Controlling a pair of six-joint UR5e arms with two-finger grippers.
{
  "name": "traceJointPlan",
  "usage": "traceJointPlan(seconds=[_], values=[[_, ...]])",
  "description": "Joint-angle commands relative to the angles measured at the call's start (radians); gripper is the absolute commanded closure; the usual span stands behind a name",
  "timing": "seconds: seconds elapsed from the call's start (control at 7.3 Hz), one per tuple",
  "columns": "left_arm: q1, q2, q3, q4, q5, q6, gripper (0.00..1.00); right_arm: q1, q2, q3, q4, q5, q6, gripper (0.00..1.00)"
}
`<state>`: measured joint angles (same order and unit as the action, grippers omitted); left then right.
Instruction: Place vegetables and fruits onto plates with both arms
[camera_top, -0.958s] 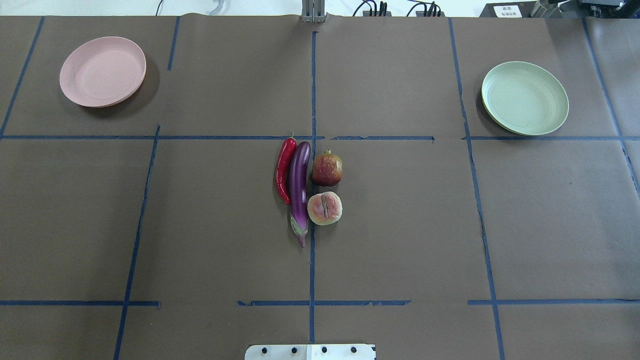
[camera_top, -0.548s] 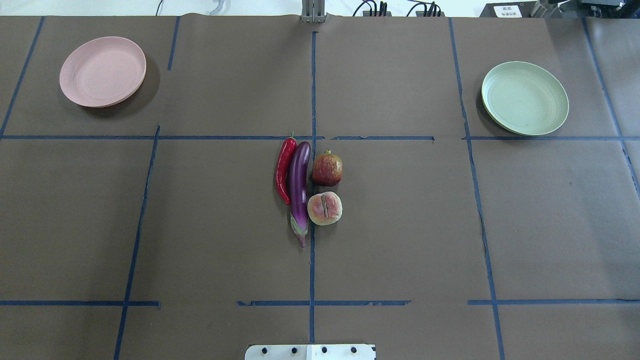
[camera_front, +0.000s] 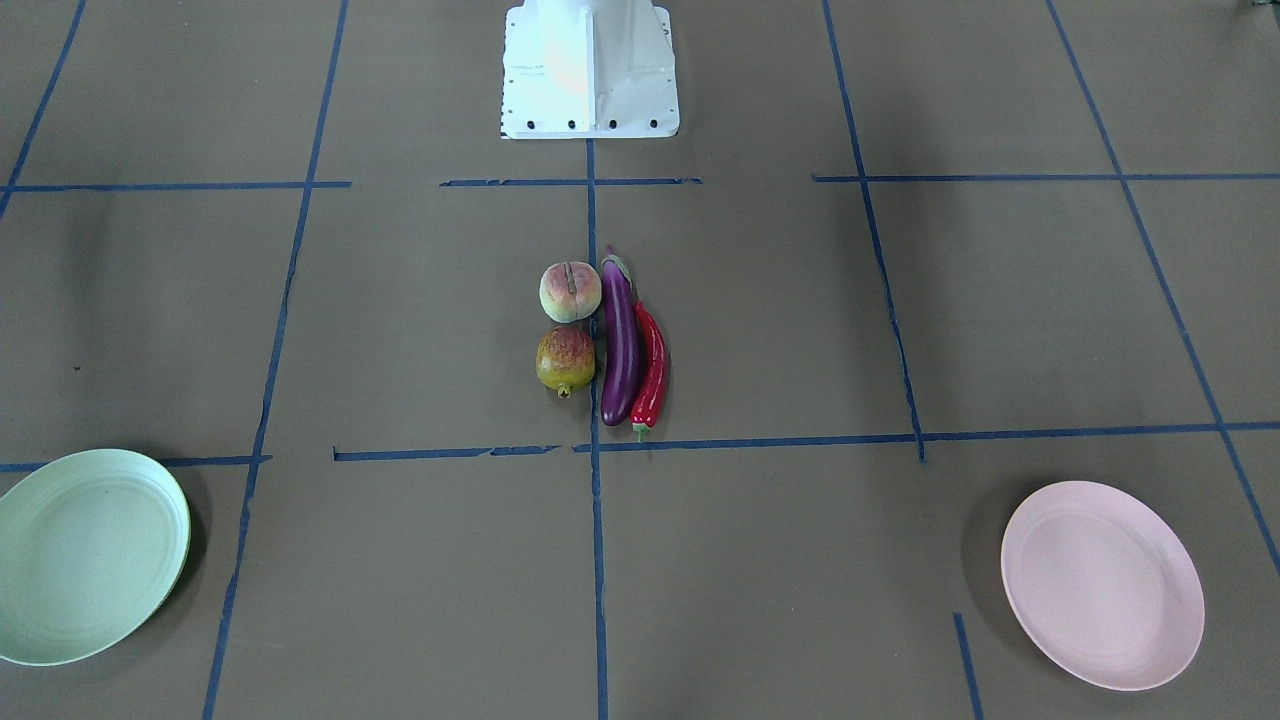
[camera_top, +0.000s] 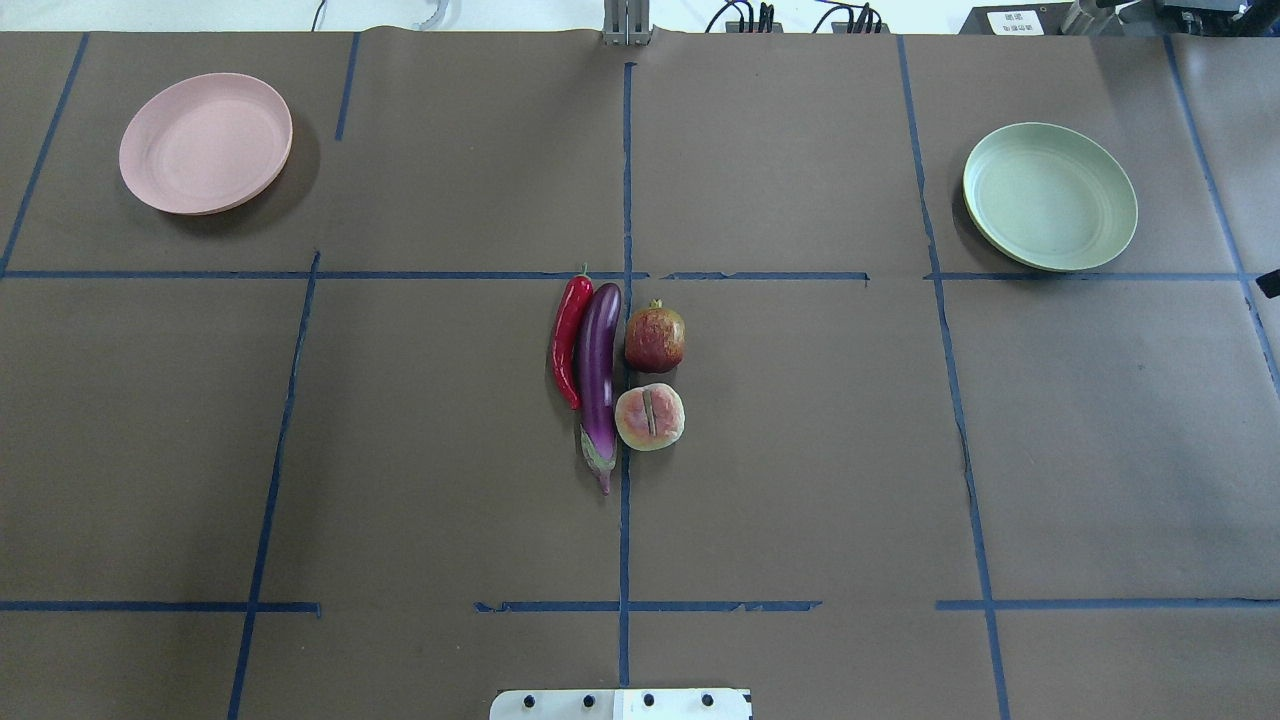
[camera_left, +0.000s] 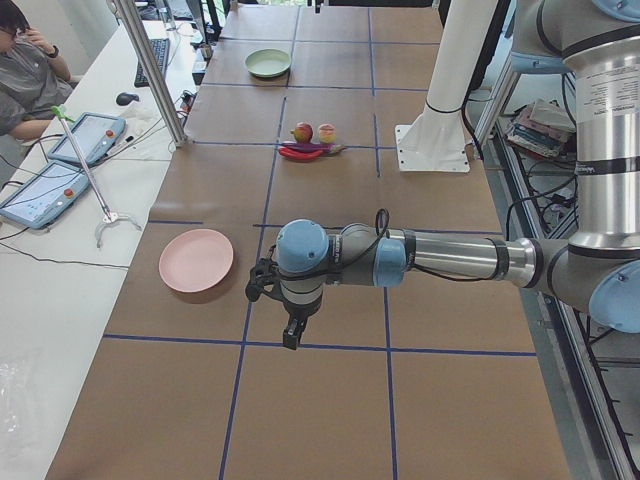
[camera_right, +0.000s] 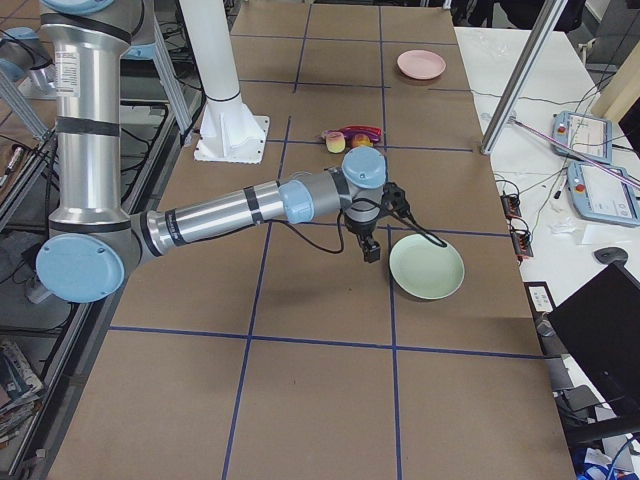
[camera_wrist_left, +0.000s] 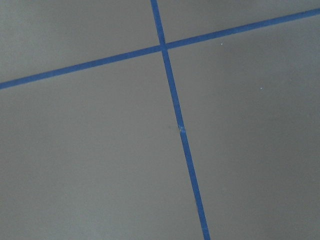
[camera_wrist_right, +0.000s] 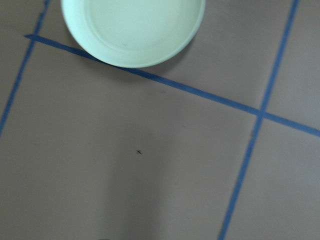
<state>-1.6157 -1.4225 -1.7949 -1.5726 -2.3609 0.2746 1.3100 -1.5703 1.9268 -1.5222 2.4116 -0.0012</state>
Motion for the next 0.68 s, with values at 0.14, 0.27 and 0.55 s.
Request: traceJointPlan(seconds=[0.14,0.27,0.55], values=[[0.028,-0.065,0.103,-0.104,-0.006,-0.003,0.00,-0.287,0.252,0.030,0.002,-0.107,0.497,0.00],[0.045,-0.065,0.109,-0.139,-0.003,-0.008,0.00,-0.434,0.289,0.078,-0.004,-0.255,0.668,0.00],[0.045,-0.065,0.112,-0.142,-0.006,-0.008,0.00,-0.646,0.460,0.071,-0.088,-0.398,0.959,0.00]])
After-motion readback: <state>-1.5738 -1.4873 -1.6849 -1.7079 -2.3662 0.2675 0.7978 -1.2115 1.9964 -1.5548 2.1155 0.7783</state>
